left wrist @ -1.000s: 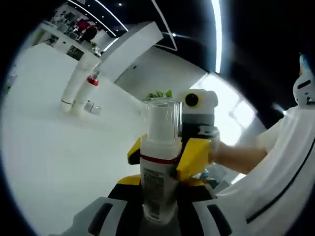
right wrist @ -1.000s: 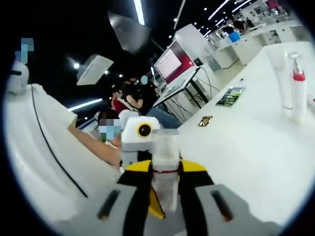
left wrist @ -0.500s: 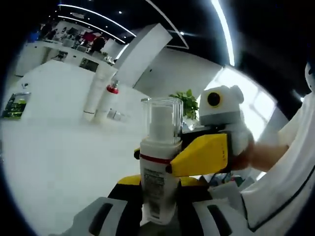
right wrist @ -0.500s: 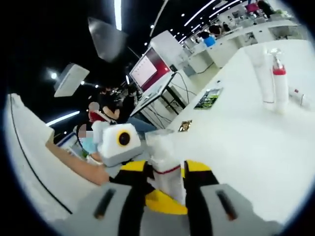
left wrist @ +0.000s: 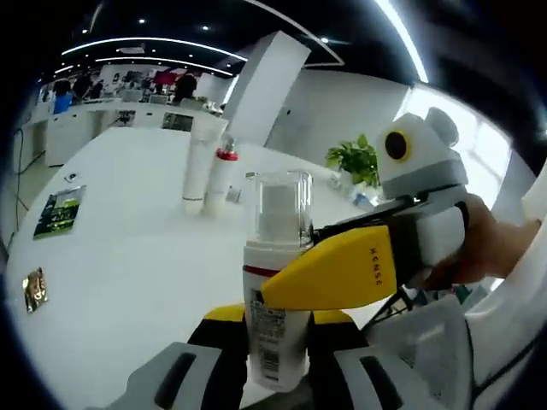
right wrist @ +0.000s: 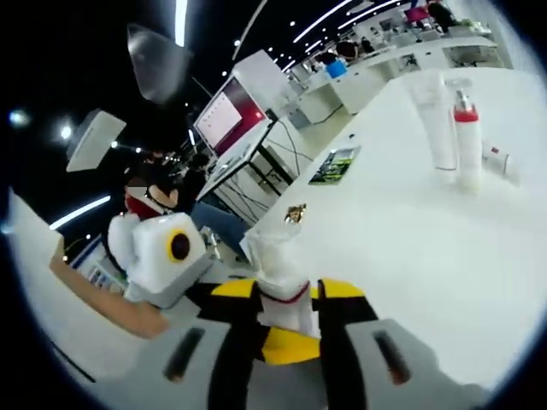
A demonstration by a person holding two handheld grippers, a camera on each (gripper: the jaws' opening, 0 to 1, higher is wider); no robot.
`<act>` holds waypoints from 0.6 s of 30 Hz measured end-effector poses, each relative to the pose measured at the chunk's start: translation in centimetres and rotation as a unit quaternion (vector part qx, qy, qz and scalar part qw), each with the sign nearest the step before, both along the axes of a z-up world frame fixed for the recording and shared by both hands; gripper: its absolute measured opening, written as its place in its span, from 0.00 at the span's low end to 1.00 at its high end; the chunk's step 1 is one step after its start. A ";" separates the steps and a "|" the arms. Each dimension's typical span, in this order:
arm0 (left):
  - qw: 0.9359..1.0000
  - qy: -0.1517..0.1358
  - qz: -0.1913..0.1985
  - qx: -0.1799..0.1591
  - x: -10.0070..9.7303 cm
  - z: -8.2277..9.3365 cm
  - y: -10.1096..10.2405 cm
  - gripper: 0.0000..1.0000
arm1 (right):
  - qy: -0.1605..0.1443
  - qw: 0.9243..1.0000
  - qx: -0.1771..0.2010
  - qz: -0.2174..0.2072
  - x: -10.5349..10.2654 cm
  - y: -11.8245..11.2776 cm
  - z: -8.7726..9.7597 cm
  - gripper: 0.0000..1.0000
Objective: Arrange the skincare products in the storage area until every visible bottle or jar stands upright without overlapping.
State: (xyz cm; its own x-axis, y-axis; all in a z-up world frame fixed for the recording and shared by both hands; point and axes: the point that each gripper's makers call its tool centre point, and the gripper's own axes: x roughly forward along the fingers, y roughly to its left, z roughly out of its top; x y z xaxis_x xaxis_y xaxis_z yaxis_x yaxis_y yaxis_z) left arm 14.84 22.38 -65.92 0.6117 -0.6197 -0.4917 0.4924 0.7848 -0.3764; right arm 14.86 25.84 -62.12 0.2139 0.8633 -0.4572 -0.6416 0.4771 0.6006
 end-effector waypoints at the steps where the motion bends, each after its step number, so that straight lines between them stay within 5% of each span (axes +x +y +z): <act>1: 1.000 -0.002 -0.001 0.001 0.0 0.0 0.0 0.26 | -0.009 1.000 -0.003 -0.002 0.1 0.0 0.0 0.25; 9: 0.999 -0.043 -0.017 -0.022 0.3 1.3 -0.3 0.26 | -0.018 0.999 0.021 0.029 0.4 -0.6 1.0 0.23; 13: 0.994 -0.035 -0.038 -0.096 -0.2 2.6 -1.5 0.25 | -0.042 0.995 0.037 0.088 0.0 -1.1 2.0 0.23; 18: 0.979 -0.015 -0.095 -0.177 -1.8 4.1 -3.5 0.27 | -0.062 0.978 0.080 0.183 -1.8 -2.1 4.1 0.23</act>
State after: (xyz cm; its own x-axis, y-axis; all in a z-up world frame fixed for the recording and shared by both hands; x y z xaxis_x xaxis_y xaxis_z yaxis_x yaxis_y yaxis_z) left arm 13.06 18.88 -61.85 0.4790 -0.8526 -0.2086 0.6326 0.5001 -0.5913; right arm 13.08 23.77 -58.06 -0.0774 0.9507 -0.3002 -0.8243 0.1084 0.5557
